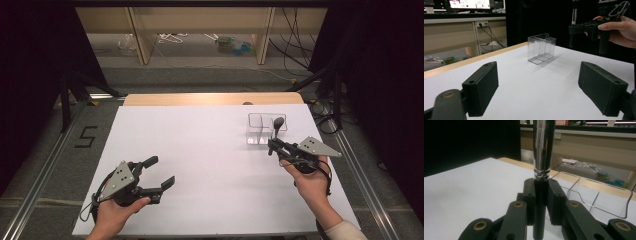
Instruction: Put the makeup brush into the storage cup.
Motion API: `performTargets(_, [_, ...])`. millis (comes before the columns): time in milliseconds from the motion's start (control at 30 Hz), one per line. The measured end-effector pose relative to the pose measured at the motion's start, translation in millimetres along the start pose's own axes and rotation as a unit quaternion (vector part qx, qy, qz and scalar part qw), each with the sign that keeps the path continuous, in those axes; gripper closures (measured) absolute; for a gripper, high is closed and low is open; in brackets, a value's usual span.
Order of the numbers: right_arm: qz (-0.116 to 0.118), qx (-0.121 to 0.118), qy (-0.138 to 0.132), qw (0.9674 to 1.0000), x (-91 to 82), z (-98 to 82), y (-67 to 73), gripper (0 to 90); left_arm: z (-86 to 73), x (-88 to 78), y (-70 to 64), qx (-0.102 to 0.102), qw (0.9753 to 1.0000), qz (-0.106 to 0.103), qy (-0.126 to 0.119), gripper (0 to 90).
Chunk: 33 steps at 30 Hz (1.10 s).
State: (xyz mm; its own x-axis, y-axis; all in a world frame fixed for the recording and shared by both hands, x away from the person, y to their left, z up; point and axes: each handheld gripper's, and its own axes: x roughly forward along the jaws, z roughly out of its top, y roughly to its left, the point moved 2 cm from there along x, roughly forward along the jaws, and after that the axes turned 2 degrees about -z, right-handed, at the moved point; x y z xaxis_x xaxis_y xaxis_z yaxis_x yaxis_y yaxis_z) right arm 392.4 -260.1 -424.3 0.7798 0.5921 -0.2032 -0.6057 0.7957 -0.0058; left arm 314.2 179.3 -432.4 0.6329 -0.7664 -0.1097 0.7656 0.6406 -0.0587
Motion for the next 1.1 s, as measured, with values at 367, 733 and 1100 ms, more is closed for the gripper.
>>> performTargets(367, [-0.009,0.001,0.001,1.0000,-0.3,0.4,-2.5,79.4,-0.1,0.2,-0.1,-0.001,1.0000,-0.001,-0.001,16.3])
performTargets(733, [-0.020,0.000,0.000,0.9998,-0.3,1.7,-7.0,79.4,-0.1,0.6,0.0,-0.001,1.0000,0.000,-0.002,16.4])
performTargets(1100, [-0.027,0.004,0.000,0.9996,0.6,3.2,-10.0,79.3,-0.2,0.9,-0.6,-0.005,1.0000,0.002,-0.002,16.4])
